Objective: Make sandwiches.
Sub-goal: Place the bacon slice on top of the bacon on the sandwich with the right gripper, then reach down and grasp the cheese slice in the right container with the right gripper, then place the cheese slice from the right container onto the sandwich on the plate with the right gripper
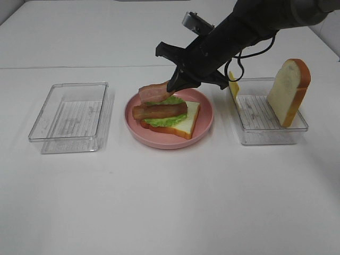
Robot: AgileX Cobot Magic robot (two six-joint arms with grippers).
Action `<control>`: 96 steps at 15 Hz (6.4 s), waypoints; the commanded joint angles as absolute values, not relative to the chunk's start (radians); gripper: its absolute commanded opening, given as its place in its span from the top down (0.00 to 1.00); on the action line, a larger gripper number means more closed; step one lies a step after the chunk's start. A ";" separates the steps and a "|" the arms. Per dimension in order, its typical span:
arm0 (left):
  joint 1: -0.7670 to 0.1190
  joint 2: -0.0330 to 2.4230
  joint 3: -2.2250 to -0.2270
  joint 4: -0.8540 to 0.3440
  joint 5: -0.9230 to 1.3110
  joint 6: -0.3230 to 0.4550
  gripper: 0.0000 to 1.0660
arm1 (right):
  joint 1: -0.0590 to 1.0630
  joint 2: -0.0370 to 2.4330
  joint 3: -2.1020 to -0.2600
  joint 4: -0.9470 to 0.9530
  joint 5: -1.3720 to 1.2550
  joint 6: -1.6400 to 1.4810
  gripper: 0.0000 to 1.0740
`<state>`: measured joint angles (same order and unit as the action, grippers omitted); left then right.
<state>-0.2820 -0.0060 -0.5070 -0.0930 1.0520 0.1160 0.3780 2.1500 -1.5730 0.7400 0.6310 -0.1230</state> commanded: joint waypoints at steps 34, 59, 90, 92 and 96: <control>-0.279 -0.026 -0.502 -0.102 1.042 0.109 0.19 | 0.370 2.006 -1.799 0.095 1.085 0.181 0.29; -0.279 -0.026 -0.502 -0.102 1.042 0.109 0.19 | 0.276 2.320 -2.020 0.019 1.046 0.116 0.53; -0.279 -0.026 -0.502 -0.102 1.042 0.109 0.19 | 0.342 2.160 -2.019 0.552 1.167 -0.118 1.00; -0.279 -0.026 -0.502 -0.102 1.042 0.109 0.19 | 0.392 2.163 -2.019 0.548 1.145 -0.116 1.00; -0.279 -0.026 -0.502 -0.102 1.042 0.109 0.19 | 0.466 2.207 -2.019 0.547 1.102 -0.115 1.00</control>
<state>-0.2820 -0.0060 -0.5070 -0.0930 1.0520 0.1160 0.4630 2.1940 -2.0140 0.5460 1.1160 -0.1050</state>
